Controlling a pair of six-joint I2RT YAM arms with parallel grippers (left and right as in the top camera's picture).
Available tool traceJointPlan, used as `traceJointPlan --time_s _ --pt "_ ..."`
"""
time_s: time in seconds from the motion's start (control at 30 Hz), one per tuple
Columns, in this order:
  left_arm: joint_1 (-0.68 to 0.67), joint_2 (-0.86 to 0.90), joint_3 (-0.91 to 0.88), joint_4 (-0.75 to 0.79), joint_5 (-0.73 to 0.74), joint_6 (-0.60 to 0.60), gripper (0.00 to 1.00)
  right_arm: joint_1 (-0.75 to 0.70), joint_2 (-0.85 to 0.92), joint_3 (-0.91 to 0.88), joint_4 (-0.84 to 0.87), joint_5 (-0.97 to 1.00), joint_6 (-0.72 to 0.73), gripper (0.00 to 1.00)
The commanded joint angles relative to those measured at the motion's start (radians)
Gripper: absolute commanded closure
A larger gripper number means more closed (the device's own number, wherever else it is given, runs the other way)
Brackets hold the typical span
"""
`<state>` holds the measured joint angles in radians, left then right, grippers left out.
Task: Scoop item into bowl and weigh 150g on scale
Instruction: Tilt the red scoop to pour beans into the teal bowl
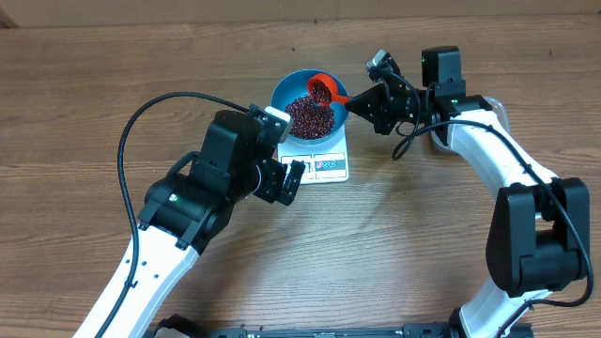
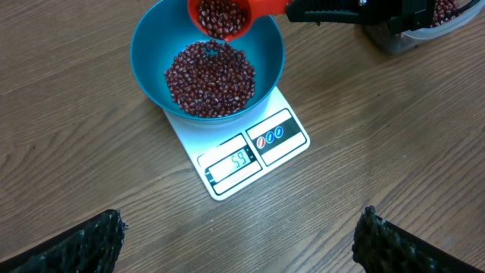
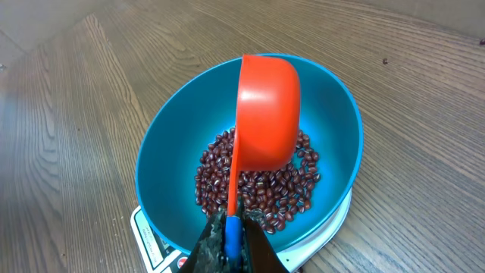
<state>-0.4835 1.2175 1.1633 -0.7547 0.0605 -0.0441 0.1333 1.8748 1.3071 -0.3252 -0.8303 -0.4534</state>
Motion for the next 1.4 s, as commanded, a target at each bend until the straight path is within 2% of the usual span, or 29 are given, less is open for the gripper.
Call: traceJointPlan --time_s 0.0,0.37,0.6,1.37 --pt "0.005 0.005 -0.011 0.003 0.008 0.022 0.0 0.003 0.002 0.022 0.009 -0.001 -0.028 0.96" --pt "0.005 0.005 -0.011 0.003 0.008 0.022 0.0 0.004 0.002 0.022 0.007 -0.001 -0.106 0.96" --pt "0.005 0.005 -0.011 0.004 0.008 0.022 0.0 0.004 0.002 0.022 0.006 0.0 -0.208 0.96" --pt "0.005 0.005 -0.011 0.003 0.008 0.022 0.0 0.004 0.002 0.022 0.01 0.0 -0.24 0.96"
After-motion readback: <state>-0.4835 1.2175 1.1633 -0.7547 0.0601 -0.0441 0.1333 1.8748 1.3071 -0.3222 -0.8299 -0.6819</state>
